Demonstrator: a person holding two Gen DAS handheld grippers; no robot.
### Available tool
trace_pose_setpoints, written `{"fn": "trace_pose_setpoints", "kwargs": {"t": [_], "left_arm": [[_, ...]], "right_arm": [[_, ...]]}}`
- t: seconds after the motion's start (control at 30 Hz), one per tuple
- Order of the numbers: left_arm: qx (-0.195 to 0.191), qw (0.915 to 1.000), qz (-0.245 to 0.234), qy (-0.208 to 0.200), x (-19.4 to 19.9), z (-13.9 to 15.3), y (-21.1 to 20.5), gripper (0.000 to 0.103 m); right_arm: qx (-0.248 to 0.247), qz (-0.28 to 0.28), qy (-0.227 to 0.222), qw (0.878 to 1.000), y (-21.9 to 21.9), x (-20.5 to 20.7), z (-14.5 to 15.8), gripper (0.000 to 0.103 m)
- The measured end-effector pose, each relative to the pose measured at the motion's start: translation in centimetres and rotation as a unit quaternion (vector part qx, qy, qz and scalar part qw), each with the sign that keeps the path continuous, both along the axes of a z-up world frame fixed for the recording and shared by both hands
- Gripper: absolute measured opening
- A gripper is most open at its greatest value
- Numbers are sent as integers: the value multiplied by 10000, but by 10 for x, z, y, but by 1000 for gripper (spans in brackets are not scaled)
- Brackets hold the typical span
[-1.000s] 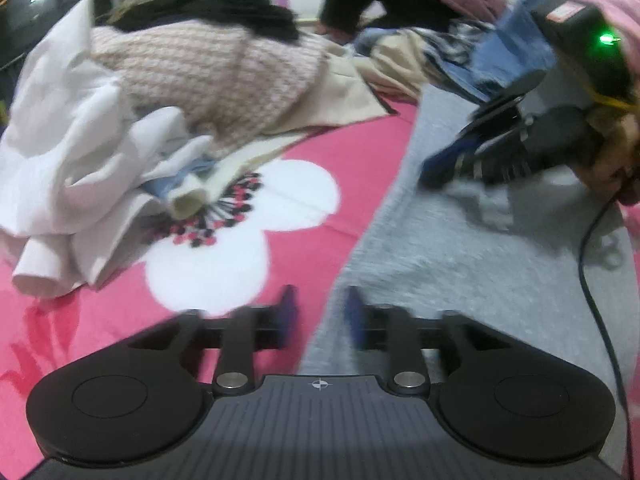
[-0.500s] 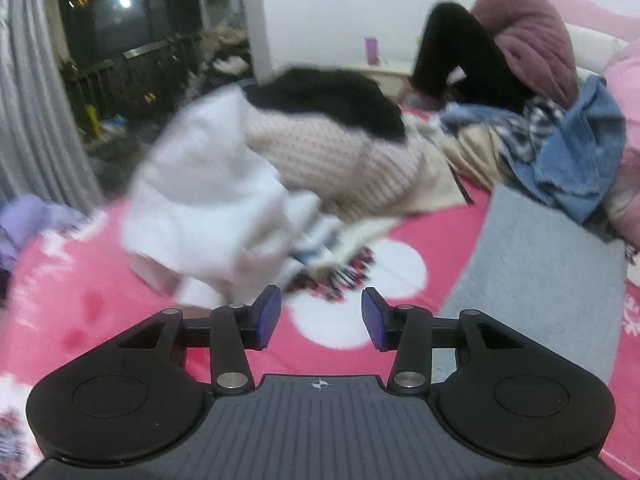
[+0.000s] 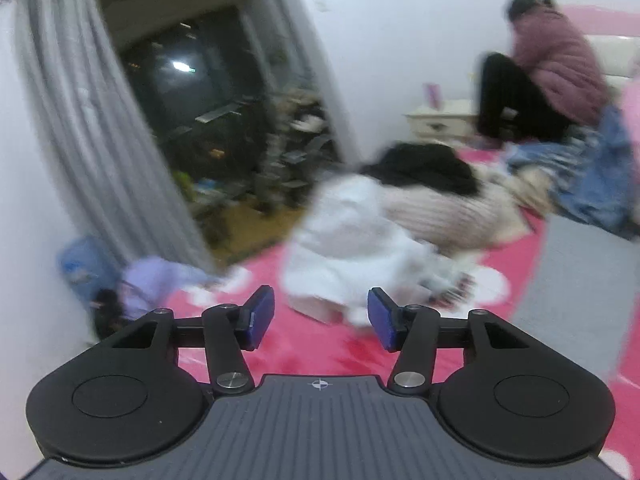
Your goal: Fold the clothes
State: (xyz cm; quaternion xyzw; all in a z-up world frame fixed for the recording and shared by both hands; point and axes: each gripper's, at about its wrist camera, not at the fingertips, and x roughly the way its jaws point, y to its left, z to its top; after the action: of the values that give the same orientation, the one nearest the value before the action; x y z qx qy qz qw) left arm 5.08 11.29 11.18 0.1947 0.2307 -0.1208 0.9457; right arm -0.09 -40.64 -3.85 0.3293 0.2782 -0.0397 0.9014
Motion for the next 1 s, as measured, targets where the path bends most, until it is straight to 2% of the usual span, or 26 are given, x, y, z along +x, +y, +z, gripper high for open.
{"fn": "trace_pose_setpoints", "kwargs": {"t": [0.07,0.1,0.2,0.3,0.5,0.6,0.67,0.77,0.8,0.83,0.9,1.0], "left_arm": [[-100,9980,-457,421,0,-38,-28,52],[-89,9955,-684,647,1,-59,-46,52],[105,9832,-1379,1191,5,-121,-106,51],[304,9750,-1821,1234,2,-154,-150,50],[417,9564,-2582,1296,-5,-177,-197,50],[390,9518,-2693,1416,-6,-185,-203,50],[353,9511,-2670,1514,-3,-190,-204,50],[241,9509,-2580,1691,4,-192,-200,50],[204,9509,-2553,1739,6,-193,-198,51],[176,9508,-2536,1771,8,-193,-197,51],[154,9508,-2512,1805,8,-193,-195,51],[157,9508,-2494,1832,7,-195,-195,51]], "right_arm": [[1025,-412,73,9939,-25,8,-19,36],[1364,-572,87,9890,-34,9,-27,37],[1803,-869,25,9798,-47,12,-39,37],[2025,-1091,40,9732,-57,21,-48,38],[2137,-1102,285,9702,-63,44,-70,39],[2132,-967,588,9704,-62,59,-78,41],[2205,-879,622,9694,-63,69,-79,41],[2449,-622,-202,9673,-64,69,-67,44],[2455,-587,-394,9668,-64,67,-64,48],[2377,-606,-398,9686,-64,65,-64,50],[2255,-697,-131,9717,-62,61,-72,53],[2418,-794,214,9668,-61,56,-92,53]]}}
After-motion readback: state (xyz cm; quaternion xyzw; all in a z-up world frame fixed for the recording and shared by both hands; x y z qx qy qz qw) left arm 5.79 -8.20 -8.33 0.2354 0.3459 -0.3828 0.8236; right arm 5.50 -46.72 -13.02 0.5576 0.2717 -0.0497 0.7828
